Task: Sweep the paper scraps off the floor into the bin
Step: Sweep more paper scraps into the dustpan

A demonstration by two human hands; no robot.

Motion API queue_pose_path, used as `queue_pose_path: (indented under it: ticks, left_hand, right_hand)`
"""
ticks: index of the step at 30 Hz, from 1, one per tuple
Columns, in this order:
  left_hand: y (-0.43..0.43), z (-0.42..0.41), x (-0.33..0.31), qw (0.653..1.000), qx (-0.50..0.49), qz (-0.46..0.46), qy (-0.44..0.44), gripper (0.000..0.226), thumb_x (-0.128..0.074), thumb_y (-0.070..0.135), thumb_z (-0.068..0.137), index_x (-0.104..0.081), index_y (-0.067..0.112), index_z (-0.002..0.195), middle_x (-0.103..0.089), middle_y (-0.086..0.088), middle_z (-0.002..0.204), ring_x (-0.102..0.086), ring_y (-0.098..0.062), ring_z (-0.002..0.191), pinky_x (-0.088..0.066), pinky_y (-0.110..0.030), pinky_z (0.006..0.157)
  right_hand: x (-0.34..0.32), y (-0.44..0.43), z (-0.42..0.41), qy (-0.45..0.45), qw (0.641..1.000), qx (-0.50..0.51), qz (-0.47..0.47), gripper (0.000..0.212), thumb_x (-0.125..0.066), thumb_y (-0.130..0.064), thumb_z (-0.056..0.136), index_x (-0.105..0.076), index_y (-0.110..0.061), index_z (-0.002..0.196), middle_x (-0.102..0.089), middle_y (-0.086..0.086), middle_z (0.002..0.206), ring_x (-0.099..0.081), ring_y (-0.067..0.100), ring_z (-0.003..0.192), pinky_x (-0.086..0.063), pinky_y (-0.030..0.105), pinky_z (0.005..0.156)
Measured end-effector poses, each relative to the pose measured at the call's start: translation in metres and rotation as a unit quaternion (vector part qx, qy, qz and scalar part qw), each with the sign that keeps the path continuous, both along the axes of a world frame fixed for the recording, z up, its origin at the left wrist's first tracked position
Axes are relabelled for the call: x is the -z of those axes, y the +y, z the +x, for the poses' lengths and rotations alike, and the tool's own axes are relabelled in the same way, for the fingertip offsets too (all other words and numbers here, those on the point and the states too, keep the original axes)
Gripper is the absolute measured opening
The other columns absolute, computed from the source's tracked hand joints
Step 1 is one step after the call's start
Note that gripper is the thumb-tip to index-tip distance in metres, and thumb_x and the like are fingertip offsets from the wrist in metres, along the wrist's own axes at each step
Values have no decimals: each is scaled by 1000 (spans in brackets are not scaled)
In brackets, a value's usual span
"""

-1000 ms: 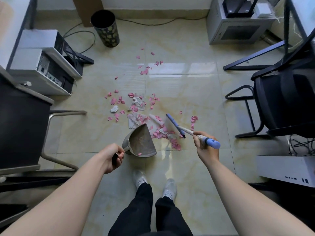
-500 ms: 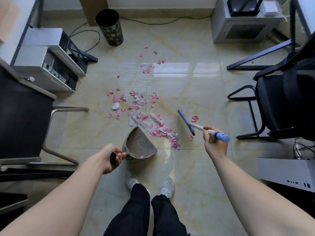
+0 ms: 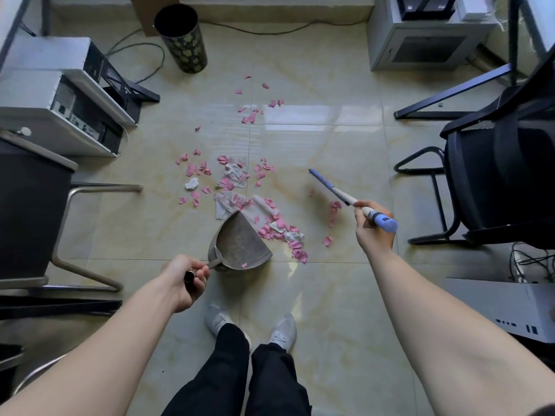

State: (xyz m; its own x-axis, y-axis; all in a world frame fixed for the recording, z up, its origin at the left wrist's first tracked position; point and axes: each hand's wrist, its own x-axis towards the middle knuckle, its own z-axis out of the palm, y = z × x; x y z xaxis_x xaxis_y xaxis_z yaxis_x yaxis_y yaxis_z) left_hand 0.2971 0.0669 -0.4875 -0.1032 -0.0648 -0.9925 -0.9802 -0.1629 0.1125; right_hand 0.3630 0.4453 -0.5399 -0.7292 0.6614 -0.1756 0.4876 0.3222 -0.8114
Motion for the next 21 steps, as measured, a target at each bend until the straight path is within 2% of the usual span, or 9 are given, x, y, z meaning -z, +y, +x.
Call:
queue_pose_path:
  ticks: [2, 5, 7, 9, 12, 14, 16, 17, 21]
  left_hand:
    - [0, -1, 2, 1000, -5, 5, -1, 17, -38, 6, 94, -45, 6, 79, -48, -3, 47, -39, -5, 27, -27, -9, 26]
    - [1, 0, 5, 1000, -6, -6, 2, 16, -38, 6, 93, -46, 7, 79, -47, -3, 47, -39, -5, 27, -28, -9, 27]
    - [1, 3, 5, 1000, -4, -15, 6, 15, -39, 5, 93, -46, 7, 80, -48, -3, 48, -39, -5, 28, -28, -9, 27]
    - [0, 5, 5, 1000, -2, -21, 5, 15, -40, 5, 92, -46, 7, 78, -48, -3, 48, -39, -5, 28, -28, -9, 27]
    - [-6, 7, 5, 1000, 5, -29, 2, 14, -41, 5, 91, -47, 7, 78, -48, -4, 48, -39, -6, 28, -29, -10, 27]
    - [-9, 8, 6, 999, 15, -31, 2, 14, -41, 4, 90, -46, 7, 77, -48, -4, 48, -39, -6, 27, -29, -9, 27]
    - [-14, 10, 6, 999, 25, -34, 3, 14, -41, 3, 88, -47, 6, 76, -48, -4, 50, -39, -6, 28, -30, -10, 27]
    - [-17, 11, 6, 999, 31, -35, 3, 14, -41, 3, 88, -47, 6, 75, -48, -5, 51, -39, -6, 28, -30, -10, 27]
    - [-26, 14, 9, 998, 55, -40, 5, 15, -42, 2, 88, -48, 6, 75, -48, -5, 53, -39, -6, 27, -29, -9, 28]
  right_hand:
    - [6, 4, -5, -10, 1000, 0, 5, 22, -63, -2, 95, -72, -21, 88, -68, -13, 81, -61, 0, 69, -44, 10, 66]
    - [17, 8, -9, -52, 998, -12, 15, 17, -63, -2, 94, -77, -13, 93, -68, -3, 88, -64, 19, 81, -44, 23, 71]
    - [22, 7, -7, -80, 997, -5, 6, 15, -64, -3, 93, -77, -11, 93, -67, -1, 84, -63, 23, 81, -41, 21, 67]
    - [21, -1, 1, -95, 995, 20, -12, 12, -64, -5, 92, -75, -11, 90, -66, -3, 78, -62, 20, 76, -39, 11, 56]
    - [14, -17, 20, -98, 994, 38, -41, 8, -65, -8, 92, -69, -11, 86, -61, -10, 68, -60, 0, 61, -39, 6, 51]
    - [10, -29, 33, -111, 992, 43, -41, 12, -67, -18, 93, -68, -12, 83, -61, -7, 65, -60, 3, 61, -40, 11, 52]
    - [10, -42, 48, -124, 991, 46, -33, 23, -67, -32, 95, -68, -15, 79, -61, 2, 67, -58, 22, 68, -43, 23, 57]
    - [9, -50, 56, -122, 991, 46, -33, 25, -67, -34, 96, -68, -17, 78, -60, 3, 67, -54, 26, 68, -42, 28, 58]
    - [7, -81, 82, -103, 991, 50, -64, 21, -61, -26, 94, -60, -17, 75, -48, 4, 63, -40, 19, 63, -35, 30, 58]
